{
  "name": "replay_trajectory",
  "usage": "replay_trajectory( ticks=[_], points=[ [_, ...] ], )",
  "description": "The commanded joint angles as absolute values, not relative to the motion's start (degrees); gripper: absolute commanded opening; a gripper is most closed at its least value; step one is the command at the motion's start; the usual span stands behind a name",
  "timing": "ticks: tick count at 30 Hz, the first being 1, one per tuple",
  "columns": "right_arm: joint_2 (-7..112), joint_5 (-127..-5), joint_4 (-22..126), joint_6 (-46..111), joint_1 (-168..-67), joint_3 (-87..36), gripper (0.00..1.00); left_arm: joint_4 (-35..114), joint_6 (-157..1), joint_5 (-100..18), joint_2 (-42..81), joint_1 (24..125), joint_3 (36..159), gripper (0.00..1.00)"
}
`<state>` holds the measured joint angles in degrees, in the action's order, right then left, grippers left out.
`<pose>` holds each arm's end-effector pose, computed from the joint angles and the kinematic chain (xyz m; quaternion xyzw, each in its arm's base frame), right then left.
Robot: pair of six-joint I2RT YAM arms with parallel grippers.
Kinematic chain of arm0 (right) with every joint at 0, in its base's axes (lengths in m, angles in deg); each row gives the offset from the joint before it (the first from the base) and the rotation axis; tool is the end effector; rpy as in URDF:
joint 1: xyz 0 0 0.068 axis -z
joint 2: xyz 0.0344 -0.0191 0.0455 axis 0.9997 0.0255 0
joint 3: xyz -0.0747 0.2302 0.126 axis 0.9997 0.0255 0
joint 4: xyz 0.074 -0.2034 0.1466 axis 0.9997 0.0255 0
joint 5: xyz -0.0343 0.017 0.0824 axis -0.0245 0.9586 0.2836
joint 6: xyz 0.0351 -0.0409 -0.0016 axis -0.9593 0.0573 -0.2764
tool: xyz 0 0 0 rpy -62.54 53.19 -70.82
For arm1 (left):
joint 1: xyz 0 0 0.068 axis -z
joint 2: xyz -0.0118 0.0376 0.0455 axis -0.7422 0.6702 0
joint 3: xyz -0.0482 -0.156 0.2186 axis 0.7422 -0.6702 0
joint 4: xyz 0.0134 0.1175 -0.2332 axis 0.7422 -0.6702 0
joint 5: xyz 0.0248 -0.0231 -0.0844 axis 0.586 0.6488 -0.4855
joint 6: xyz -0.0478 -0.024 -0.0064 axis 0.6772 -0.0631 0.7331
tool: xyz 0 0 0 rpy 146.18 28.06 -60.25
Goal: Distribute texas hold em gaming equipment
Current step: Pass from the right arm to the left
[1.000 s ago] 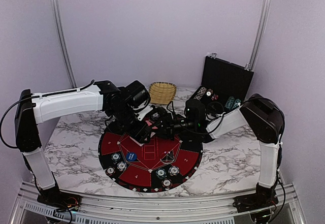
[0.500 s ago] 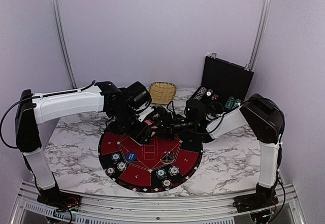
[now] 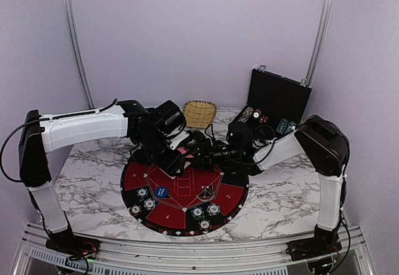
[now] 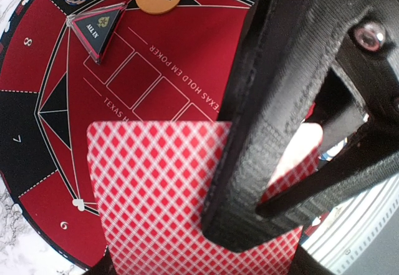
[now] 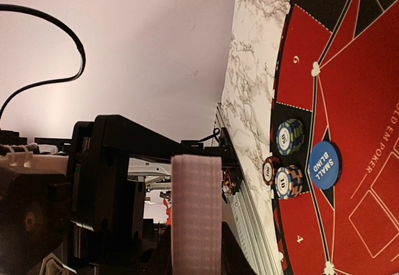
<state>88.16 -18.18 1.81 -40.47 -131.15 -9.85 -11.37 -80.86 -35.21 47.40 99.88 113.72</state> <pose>0.2874 0.3040 0.1673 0.0809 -0.7254 -0.6833 0.0179 0.2337 -0.3007 0.2664 0.3652 0.9034 -0.1289 0.1843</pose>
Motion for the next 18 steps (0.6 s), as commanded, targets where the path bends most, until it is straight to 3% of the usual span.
replay_trajectory(
  ticks=[1, 18],
  points=[
    [86.61, -18.34, 3.01, -36.61, -131.65, -10.51, 0.15, -11.2, -81.43, -35.08, 47.74, 100.01, 114.41, 0.57],
    [84.26, -19.31, 9.44, -30.43, -131.63, -11.9, 0.45, -11.34, -81.24, -37.28, 46.87, 98.99, 112.91, 0.57]
  ],
)
